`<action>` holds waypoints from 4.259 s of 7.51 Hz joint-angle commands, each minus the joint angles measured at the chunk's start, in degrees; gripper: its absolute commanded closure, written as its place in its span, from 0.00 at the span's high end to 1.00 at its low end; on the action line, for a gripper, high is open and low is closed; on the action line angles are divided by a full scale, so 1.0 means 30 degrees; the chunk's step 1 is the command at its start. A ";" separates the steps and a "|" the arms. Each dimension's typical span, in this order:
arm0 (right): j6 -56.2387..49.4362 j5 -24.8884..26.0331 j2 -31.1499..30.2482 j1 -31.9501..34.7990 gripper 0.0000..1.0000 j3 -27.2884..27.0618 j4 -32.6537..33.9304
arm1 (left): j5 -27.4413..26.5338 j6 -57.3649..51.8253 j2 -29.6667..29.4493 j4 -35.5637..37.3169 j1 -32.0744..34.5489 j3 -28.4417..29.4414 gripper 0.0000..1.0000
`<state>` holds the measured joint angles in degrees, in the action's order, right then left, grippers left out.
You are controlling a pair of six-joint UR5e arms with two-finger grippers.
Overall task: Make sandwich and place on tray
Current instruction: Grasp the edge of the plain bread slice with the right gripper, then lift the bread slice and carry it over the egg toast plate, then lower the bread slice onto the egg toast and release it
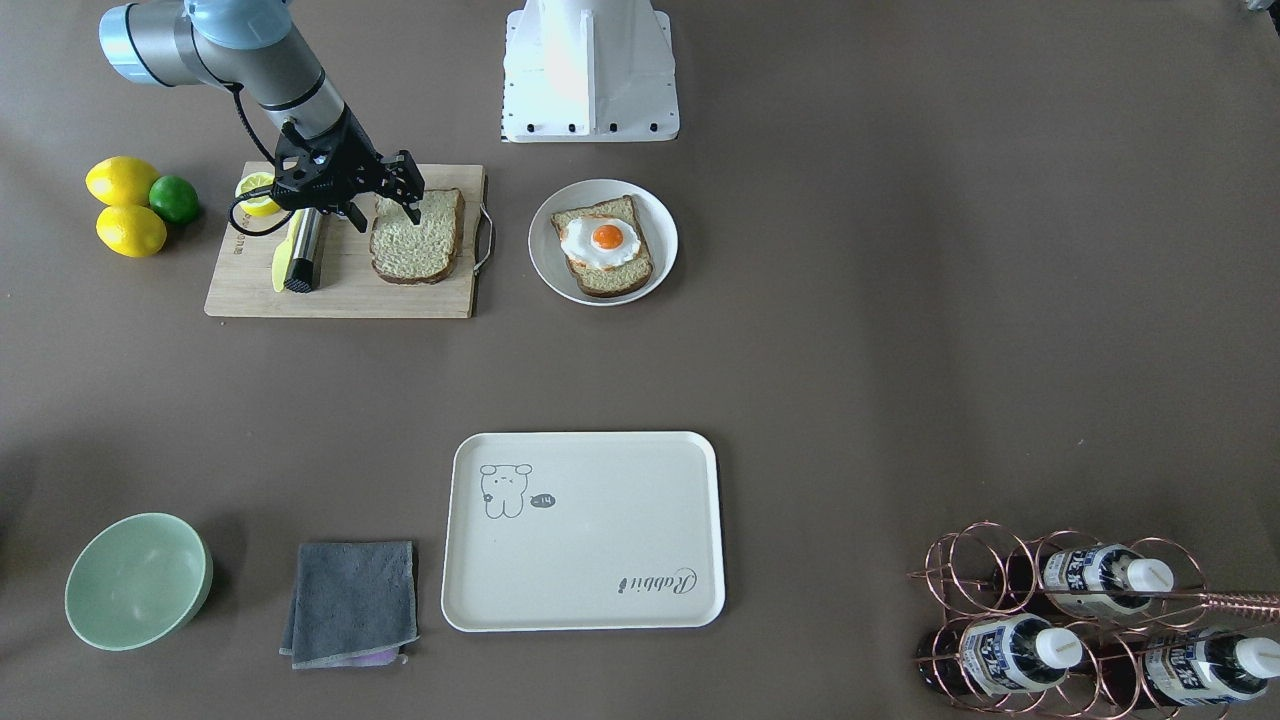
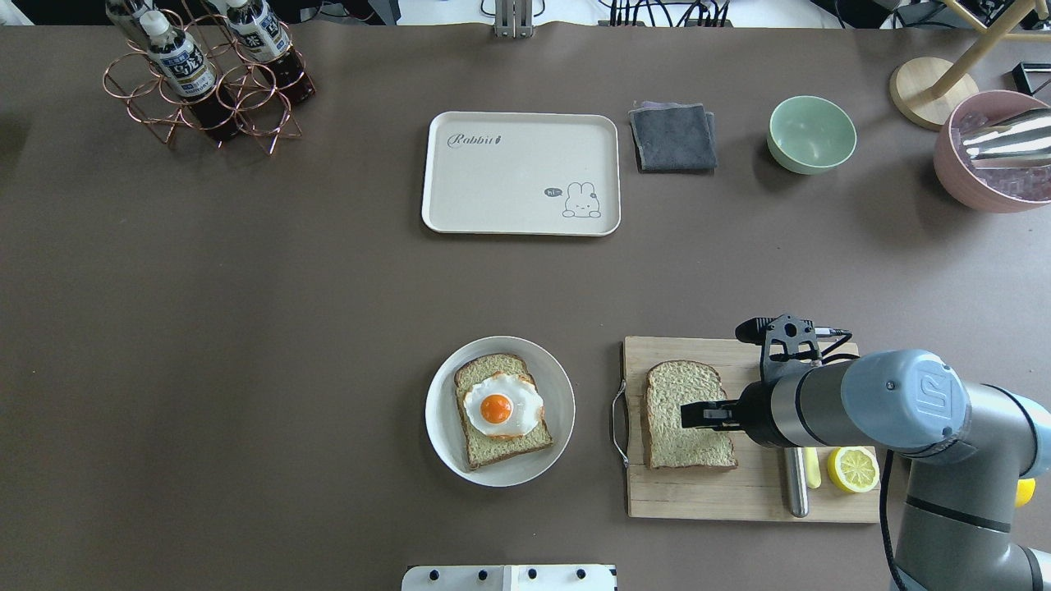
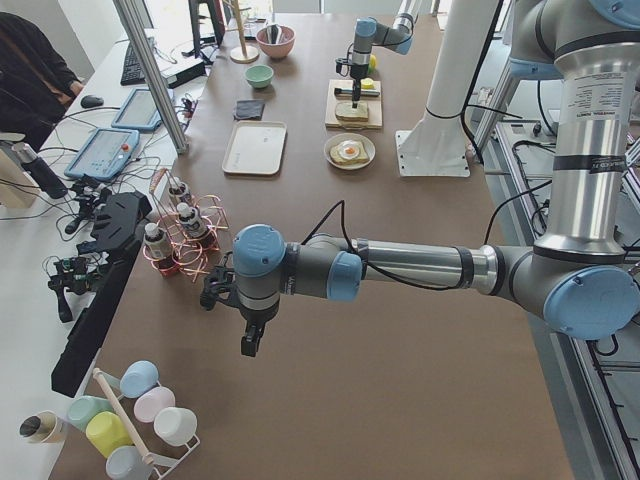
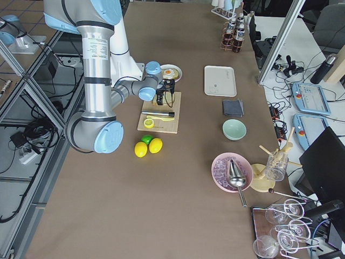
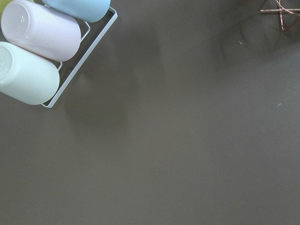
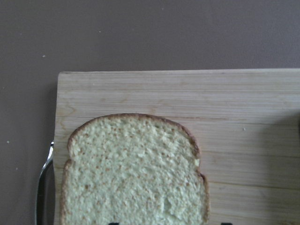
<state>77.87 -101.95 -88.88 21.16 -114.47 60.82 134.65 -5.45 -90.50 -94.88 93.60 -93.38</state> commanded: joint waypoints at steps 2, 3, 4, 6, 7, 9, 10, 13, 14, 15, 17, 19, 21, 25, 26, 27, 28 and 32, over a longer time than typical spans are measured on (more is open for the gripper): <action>0.0031 0.0059 -0.0139 0.0008 0.78 0.0040 -0.0001 | -0.0001 0.0000 -0.0183 0.0017 0.0000 0.0014 0.98; 0.0089 0.0059 -0.0139 0.0008 0.68 0.0098 -0.0001 | -0.0001 0.0000 -0.0212 0.0017 0.0000 0.0043 0.98; 0.0872 0.0059 -0.0052 0.0008 0.52 0.0157 -0.0001 | -0.0030 0.0000 -0.0271 0.0017 0.0000 0.0043 0.98; 0.0909 0.0059 0.0066 -0.0021 0.00 0.0187 -0.0001 | -0.0088 0.0000 -0.0534 0.0162 0.0000 0.0072 0.98; 0.0909 0.0059 0.0095 -0.0021 0.00 0.0187 -0.0001 | -0.0088 0.0000 -0.0593 0.0163 0.0000 0.0101 0.98; 0.0909 -0.0290 0.0154 0.0678 0.00 -0.0396 -0.0030 | -0.0118 0.0000 -0.0652 0.0163 0.0000 0.0218 0.98; 0.0909 -0.0756 0.0154 0.1117 0.00 -0.0805 -0.0030 | -0.0118 0.0000 -0.0710 0.0163 0.0000 0.0277 0.98; 0.0938 -0.2284 0.0999 0.2087 0.00 -0.0927 -0.0962 | -0.0088 0.0000 -0.1267 0.0134 0.0000 0.1068 0.98; 0.1374 -0.2488 0.1525 0.2146 0.00 -0.0898 -0.1634 | -0.0117 0.0000 -0.1354 0.0163 0.0000 0.1127 0.98; 0.2190 -0.2896 0.2053 0.2350 0.00 -0.0897 -0.2279 | -0.0118 -0.0029 -0.1471 0.0105 0.0000 0.1330 0.98; 0.3045 -0.2988 0.2204 0.2352 0.00 -0.0519 -0.4005 | -0.0117 -0.0029 -0.1473 0.0104 0.0000 0.1332 0.98; 0.5230 -0.2929 0.2205 0.2120 0.00 0.1436 -0.8967 | -0.0089 0.0000 -0.1473 0.0104 0.0000 0.1332 0.98; 0.5654 -0.2172 0.2466 0.1215 0.00 0.2470 -1.0664 | -0.0088 0.0000 -0.1502 0.0075 0.0029 0.1303 0.98; 0.5597 0.0730 0.3520 -0.0955 0.00 0.2676 -1.0811 | -0.0117 -0.0029 -0.1502 0.0075 0.0000 0.1332 0.98; 0.5597 0.1487 0.4045 -0.1336 0.00 0.2938 -1.0811 | -0.0118 -0.0029 -0.1473 0.0075 0.0000 0.1361 0.98; 0.5597 0.2017 0.4485 -0.1687 0.00 0.3173 -1.0811 | -0.0089 -0.0029 -0.1473 0.0104 0.0000 0.1362 0.98; 0.5597 0.2573 0.4896 -0.1923 0.00 0.3610 -1.0840 | -0.0088 -0.0058 -0.1444 0.0075 0.0000 0.1420 0.98; 0.5626 0.3136 0.5574 -0.1781 0.00 0.5781 -1.3213 | -0.0088 -0.0088 -0.1473 -0.0012 0.0029 0.1713 0.98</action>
<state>94.66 -92.86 -72.41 15.22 -99.45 23.64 134.38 -5.70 -94.90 -94.82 93.61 -88.46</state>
